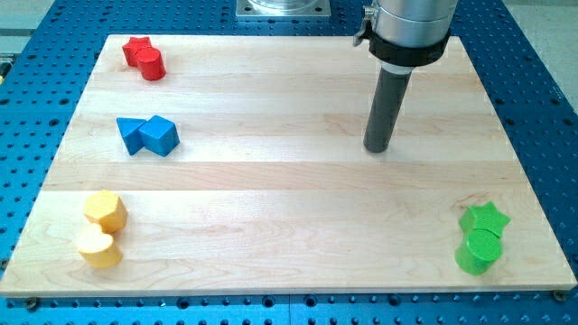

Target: Push the green circle slightly to the right

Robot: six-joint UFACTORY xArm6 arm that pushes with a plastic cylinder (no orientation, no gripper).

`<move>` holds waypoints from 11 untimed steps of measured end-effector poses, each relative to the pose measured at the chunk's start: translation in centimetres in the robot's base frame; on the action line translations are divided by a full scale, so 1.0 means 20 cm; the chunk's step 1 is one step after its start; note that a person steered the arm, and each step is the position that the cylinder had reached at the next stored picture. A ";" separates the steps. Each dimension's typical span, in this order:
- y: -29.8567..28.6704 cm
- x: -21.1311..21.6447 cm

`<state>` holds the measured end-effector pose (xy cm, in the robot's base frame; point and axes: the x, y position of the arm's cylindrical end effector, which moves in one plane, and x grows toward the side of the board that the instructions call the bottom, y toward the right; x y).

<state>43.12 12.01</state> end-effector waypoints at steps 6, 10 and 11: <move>0.44 0.90; 0.20 0.01; 0.88 -0.05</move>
